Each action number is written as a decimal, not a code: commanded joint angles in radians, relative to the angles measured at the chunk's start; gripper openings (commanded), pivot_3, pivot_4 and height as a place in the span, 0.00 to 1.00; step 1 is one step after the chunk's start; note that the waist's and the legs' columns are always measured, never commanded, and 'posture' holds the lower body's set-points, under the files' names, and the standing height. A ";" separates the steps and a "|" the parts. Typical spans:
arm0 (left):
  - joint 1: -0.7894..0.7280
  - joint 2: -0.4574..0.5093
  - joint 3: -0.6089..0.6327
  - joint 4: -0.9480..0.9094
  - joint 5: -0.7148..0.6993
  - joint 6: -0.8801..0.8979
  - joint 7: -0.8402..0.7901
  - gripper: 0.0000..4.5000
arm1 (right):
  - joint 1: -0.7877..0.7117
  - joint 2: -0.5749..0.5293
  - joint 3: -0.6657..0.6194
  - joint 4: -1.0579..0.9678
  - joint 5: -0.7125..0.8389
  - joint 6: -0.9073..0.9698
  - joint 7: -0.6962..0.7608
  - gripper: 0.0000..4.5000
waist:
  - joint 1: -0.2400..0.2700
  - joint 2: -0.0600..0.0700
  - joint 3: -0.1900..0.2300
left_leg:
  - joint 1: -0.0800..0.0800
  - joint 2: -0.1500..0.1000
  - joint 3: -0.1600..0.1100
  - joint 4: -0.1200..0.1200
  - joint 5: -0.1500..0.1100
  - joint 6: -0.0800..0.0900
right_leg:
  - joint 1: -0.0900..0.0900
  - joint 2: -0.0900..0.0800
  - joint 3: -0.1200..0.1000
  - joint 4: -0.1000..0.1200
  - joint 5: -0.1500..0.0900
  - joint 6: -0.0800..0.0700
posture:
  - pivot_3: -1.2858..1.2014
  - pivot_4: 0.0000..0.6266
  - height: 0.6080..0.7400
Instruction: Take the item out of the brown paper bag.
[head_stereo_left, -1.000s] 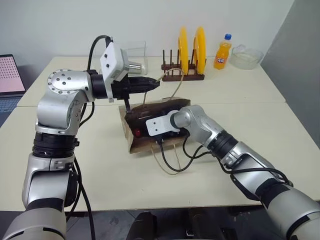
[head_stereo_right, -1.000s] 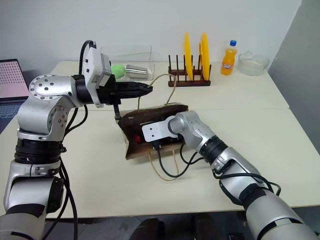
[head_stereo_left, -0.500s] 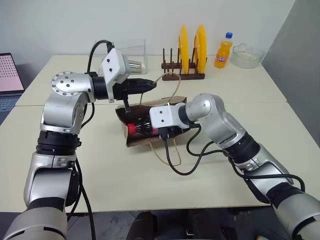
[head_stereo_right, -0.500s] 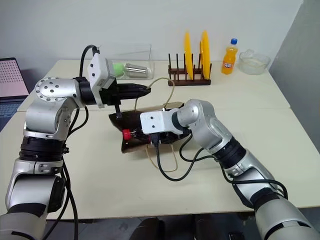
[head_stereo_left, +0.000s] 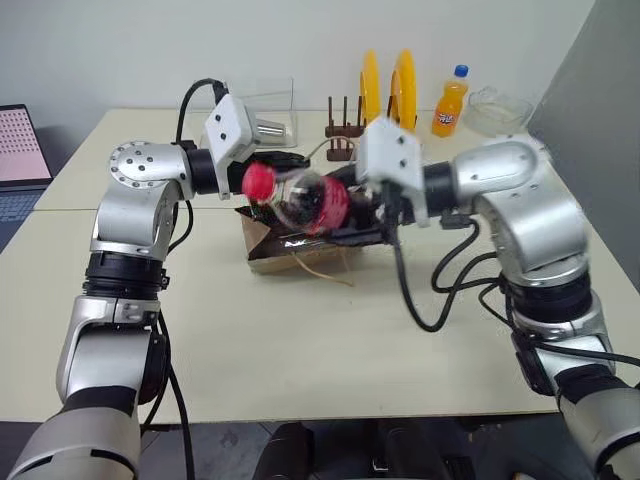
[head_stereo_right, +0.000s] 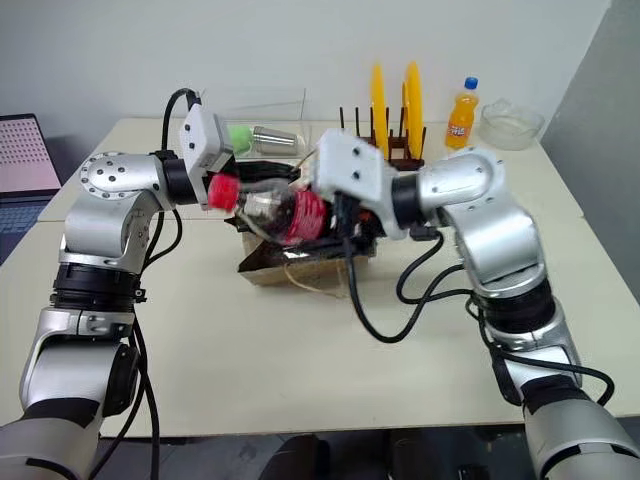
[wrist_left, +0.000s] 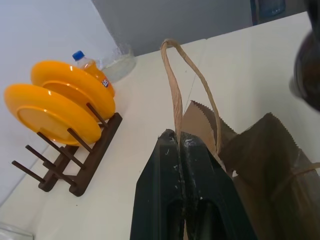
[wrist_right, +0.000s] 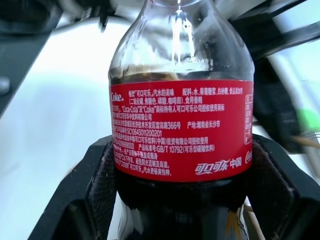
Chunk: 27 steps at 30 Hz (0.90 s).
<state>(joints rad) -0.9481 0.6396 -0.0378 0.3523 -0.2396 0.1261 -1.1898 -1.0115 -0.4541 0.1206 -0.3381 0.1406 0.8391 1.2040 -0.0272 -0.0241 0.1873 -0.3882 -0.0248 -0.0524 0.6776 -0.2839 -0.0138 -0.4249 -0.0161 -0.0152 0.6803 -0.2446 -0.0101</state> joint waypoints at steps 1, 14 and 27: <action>-0.029 0.004 0.005 0.002 0.008 -0.026 -0.002 0.00 | -0.001 -0.130 -0.098 -0.044 0.013 -0.007 -0.050 0.70 | 0.000 0.000 0.000 | 0.000 0.000 0.000 0.000 0.000 0.000 | 0.000 0.000 0.000 0.000 0.000 0.000 | 0.52 0.24 1.00; -0.074 -0.015 -0.013 0.081 0.034 -0.084 -0.025 0.00 | 0.235 -0.387 0.145 0.561 -0.307 -0.536 -0.168 0.70 | -0.009 0.000 0.001 | 0.002 0.001 0.006 0.000 0.000 0.001 | 0.000 0.000 0.003 0.000 0.000 0.000 | 0.52 0.24 1.00; -0.060 -0.008 -0.007 0.064 0.029 -0.084 -0.024 0.00 | 0.040 -0.294 0.284 1.018 -0.430 -0.817 -0.084 1.00 | -0.004 0.001 0.002 | 0.003 0.001 0.006 0.000 0.000 0.000 | 0.001 0.001 0.004 0.000 0.000 0.000 | 0.52 0.24 1.00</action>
<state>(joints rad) -0.9955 0.6189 -0.0632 0.4414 -0.2074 0.0553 -1.2134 -0.9434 -0.7439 0.4150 0.6655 -0.2845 0.0466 1.1118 -0.0315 -0.0235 0.1888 -0.3856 -0.0240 -0.0464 0.6774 -0.2839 -0.0135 -0.4239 -0.0154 -0.0114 0.6804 -0.2446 -0.0098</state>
